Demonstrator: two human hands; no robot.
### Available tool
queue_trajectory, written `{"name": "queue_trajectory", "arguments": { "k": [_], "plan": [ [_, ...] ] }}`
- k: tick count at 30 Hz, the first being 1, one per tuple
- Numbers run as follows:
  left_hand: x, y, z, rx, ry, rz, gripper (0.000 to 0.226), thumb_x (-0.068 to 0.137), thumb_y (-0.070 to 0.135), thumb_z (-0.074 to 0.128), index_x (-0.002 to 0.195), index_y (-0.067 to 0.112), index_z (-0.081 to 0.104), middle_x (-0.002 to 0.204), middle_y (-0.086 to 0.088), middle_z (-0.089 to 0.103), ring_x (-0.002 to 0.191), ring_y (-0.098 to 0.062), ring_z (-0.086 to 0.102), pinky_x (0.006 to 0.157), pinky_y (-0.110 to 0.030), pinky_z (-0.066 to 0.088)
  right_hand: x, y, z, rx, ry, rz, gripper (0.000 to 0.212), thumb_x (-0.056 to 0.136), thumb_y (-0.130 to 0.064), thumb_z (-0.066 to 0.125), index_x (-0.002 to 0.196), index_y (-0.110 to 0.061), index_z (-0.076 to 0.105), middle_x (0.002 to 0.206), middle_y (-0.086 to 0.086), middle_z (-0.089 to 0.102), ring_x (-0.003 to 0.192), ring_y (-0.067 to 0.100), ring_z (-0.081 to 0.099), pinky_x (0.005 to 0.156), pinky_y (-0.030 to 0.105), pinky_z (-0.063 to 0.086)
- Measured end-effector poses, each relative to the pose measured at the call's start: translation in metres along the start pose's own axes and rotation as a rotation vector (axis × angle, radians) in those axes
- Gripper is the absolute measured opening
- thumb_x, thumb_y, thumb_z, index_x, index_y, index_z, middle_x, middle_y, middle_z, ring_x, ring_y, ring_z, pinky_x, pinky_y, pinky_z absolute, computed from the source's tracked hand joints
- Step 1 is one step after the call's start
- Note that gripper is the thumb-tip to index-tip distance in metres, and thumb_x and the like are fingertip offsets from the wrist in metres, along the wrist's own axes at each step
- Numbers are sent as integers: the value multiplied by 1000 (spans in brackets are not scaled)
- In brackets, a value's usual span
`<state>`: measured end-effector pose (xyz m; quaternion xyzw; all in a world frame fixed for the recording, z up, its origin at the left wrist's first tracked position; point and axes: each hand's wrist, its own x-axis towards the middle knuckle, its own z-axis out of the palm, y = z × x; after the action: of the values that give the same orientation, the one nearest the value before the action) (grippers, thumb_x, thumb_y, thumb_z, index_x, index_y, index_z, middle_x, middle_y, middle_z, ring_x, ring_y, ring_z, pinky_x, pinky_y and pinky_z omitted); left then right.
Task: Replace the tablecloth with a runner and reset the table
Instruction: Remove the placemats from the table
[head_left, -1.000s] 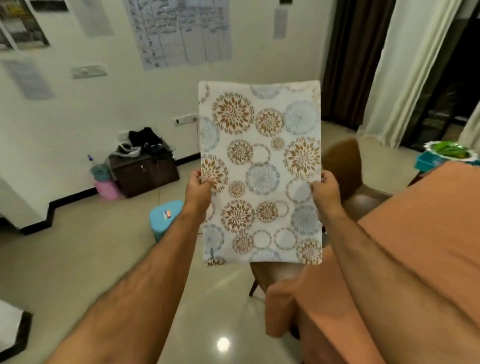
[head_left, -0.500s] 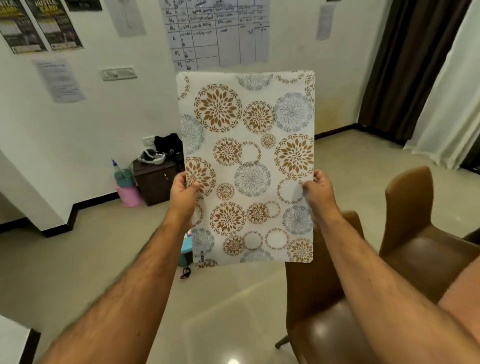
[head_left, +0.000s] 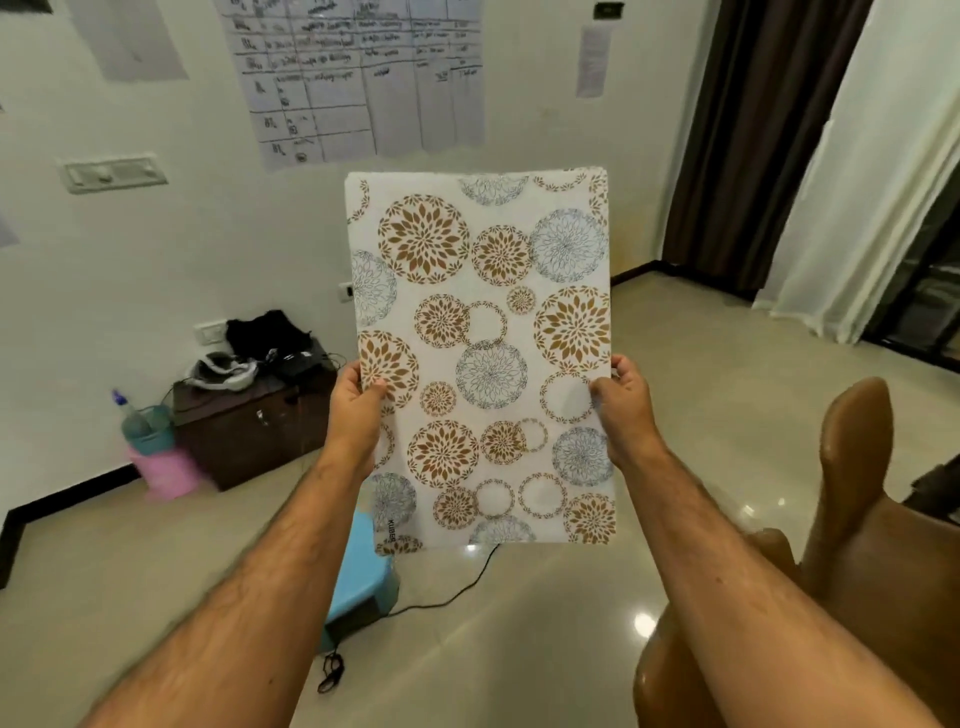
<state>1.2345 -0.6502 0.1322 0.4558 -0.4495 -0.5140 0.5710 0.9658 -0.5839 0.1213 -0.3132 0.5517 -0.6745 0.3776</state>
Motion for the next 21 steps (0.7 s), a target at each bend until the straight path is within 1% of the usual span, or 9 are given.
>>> {"name": "queue_trajectory", "arguments": {
  "k": [2,6,8,10,13,15,17,18,21],
  "plan": [
    [42,-1,12,17,-46,-29,28,99,-3,43,100,23,53,102,1,65,91,-11,63,75,-25,51,28,3,10,-18,68,-4,30,90,8,43,95,-19,56,92,6,69,76,21,64,75,46,54],
    [120,4,47,54,-188,-56,26,99,0,44,99,25,53,104,1,65,95,-13,61,77,-27,48,78,-5,20,4,183,-25,31,90,10,41,96,-17,56,90,5,67,72,16,64,67,37,56],
    [149,-4,71,66,-240,-75,25,99,1,44,99,24,53,104,0,65,92,-12,61,74,-25,48,100,-5,17,1,252,-27,31,90,10,42,95,-17,56,90,6,68,73,17,65,70,40,56],
    [172,-16,93,66,-286,-97,22,99,0,44,105,19,54,102,1,65,90,-12,62,70,-24,48,120,-2,8,-2,295,-21,32,89,11,42,95,-17,57,93,8,68,76,20,66,74,43,56],
    [208,-42,141,79,-373,-133,28,98,-2,45,122,10,51,107,-3,66,94,-17,64,73,-29,51,156,3,-17,-21,369,-27,32,88,11,42,98,-16,58,94,9,69,82,26,65,79,50,55],
    [228,-56,172,98,-417,-154,31,97,-1,47,126,9,50,114,-7,66,101,-23,63,82,-35,53,178,6,-36,-29,417,-16,33,88,11,42,98,-16,59,94,8,69,84,26,65,82,53,55],
    [251,-68,214,110,-456,-167,33,96,0,48,126,11,51,117,-9,66,107,-26,62,90,-42,52,211,7,-59,-26,465,-22,32,88,11,43,97,-15,59,91,7,68,83,25,64,84,54,54],
    [263,-75,237,109,-475,-164,32,96,0,48,125,12,52,118,-9,65,107,-27,62,91,-42,52,228,6,-71,-26,483,-30,32,89,11,43,96,-16,58,91,6,68,83,24,64,84,52,54],
    [289,-92,305,122,-510,-167,29,96,-1,48,120,14,53,116,-9,65,103,-24,62,86,-38,52,276,-1,-106,-34,544,-49,33,89,11,43,93,-18,57,91,5,67,77,19,62,76,43,54]
  ]
}}
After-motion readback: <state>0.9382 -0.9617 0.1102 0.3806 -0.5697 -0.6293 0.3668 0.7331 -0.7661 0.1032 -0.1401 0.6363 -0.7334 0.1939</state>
